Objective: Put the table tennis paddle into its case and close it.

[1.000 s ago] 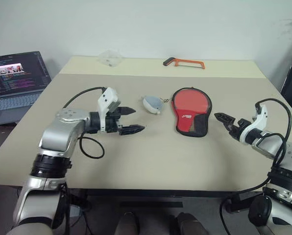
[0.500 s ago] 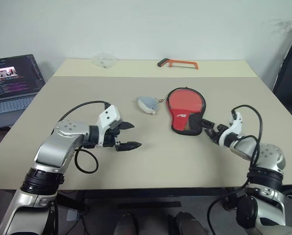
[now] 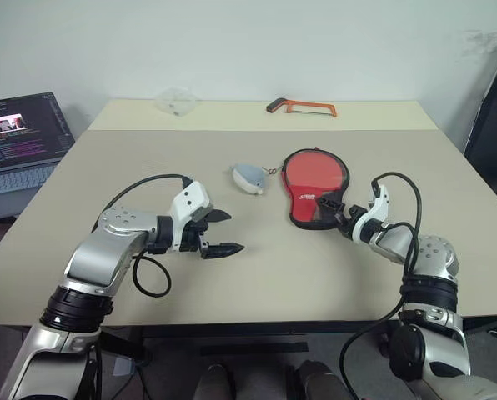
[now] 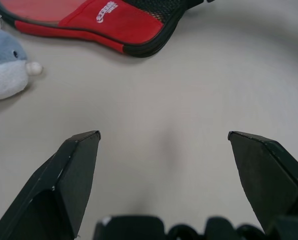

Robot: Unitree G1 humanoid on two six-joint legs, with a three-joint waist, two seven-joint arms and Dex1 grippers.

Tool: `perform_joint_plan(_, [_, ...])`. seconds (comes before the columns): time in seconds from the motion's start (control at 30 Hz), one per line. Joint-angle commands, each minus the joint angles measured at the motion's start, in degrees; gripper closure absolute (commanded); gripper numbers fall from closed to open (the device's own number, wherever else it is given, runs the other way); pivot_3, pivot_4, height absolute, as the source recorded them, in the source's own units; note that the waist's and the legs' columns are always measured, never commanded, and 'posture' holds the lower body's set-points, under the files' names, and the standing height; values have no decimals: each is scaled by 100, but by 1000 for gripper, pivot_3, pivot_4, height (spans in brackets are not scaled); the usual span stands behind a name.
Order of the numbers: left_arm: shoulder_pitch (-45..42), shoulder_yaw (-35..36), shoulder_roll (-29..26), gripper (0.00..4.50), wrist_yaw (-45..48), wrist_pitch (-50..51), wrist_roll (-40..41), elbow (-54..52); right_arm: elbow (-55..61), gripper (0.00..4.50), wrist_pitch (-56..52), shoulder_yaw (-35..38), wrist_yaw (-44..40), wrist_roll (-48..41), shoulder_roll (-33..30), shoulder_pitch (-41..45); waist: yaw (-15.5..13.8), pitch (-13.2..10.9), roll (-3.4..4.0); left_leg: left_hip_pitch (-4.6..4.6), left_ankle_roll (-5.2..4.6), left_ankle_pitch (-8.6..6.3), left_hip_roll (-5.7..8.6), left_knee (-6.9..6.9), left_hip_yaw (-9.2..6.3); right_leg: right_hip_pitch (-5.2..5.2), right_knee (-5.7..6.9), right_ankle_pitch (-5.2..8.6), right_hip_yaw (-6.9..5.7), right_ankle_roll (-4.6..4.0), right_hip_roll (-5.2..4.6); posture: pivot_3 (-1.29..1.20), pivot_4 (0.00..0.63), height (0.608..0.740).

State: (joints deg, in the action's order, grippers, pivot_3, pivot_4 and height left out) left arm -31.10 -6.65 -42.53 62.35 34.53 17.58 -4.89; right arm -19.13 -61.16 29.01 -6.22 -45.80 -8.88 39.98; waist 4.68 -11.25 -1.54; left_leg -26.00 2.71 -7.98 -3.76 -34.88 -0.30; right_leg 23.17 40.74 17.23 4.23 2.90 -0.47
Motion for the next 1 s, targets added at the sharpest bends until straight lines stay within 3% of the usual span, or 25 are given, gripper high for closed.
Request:
perform_joint_plan(0.03, [-153,27,7,0,-1,-152,-15,-35,-90,1340,155,-99,78,119,14,101,2,0,0,1,0,0,0,0,0,0,0,0,0,0,0,0,150,740])
perform_joint_plan(0.33, [-172,-63,86,0,15,-311,-94,125,183,4482,-51,-143,275,99,196,-153,9,11,-18,5,0,0,-2,2,1,-2,-1,0,1,0,1,0,150,740])
perform_joint_plan(0.63, [-157,-85,70,0,83,-349,-142,161,1398,4482,-1358,-462,82,-424,175,-719,1,11,-19,5,0,0,-2,23,2,1,-7,7,-2,-15,0,0,150,740])
perform_joint_plan(1.0, [-188,-102,-38,0,220,-256,-151,109,3733,4482,-2931,-1090,-604,-1491,-225,-2361,-1,12,-20,9,0,0,-5,83,-5,3,-39,19,-14,-30,4,0,150,740])
